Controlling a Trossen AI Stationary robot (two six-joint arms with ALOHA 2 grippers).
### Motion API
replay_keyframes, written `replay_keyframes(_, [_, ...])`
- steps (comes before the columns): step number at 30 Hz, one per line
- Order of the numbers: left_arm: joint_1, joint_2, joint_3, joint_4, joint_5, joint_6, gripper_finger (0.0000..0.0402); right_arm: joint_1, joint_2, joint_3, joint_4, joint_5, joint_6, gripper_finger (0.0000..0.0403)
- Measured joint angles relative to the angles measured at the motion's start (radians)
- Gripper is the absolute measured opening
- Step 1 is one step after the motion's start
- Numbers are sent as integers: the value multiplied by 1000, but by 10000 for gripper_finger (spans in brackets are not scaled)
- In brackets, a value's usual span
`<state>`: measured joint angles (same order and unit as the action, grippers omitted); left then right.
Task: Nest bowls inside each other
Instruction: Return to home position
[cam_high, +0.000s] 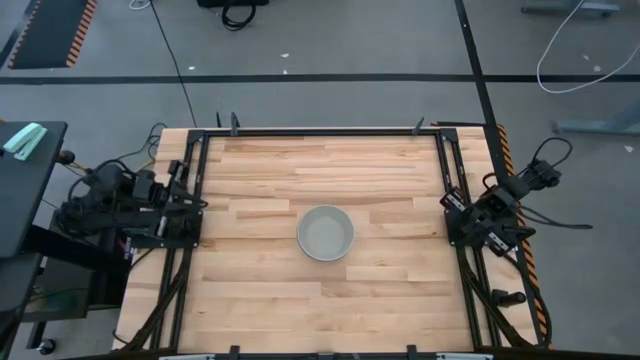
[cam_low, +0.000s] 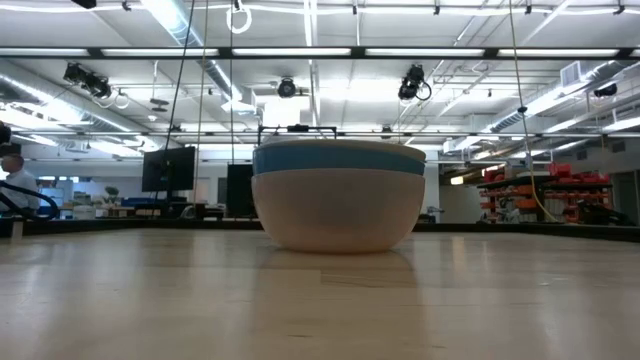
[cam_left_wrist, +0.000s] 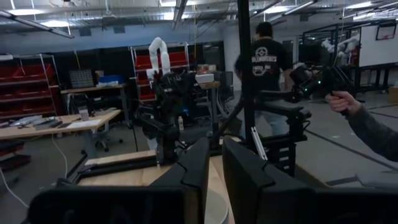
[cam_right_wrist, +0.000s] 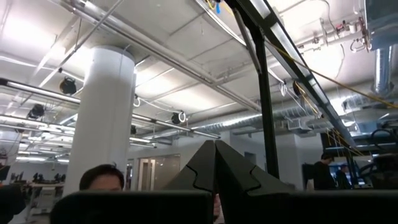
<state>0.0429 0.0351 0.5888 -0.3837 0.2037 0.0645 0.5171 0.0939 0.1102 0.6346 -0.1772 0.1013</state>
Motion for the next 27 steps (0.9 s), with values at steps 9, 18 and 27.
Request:
replay_keyframes(9, [0, -31, 1, -55, 0, -6, 63, 0, -74, 0, -44, 0, 0, 18])
replay_keyframes(18, [0, -31, -24, -50, 0, -27, 54, 0, -94, 38, -129, 0, -1, 18])
replay_keyframes(27, [0, -31, -162, 133, 1, -35, 61, 0, -94, 40, -173, 0, -16, 18])
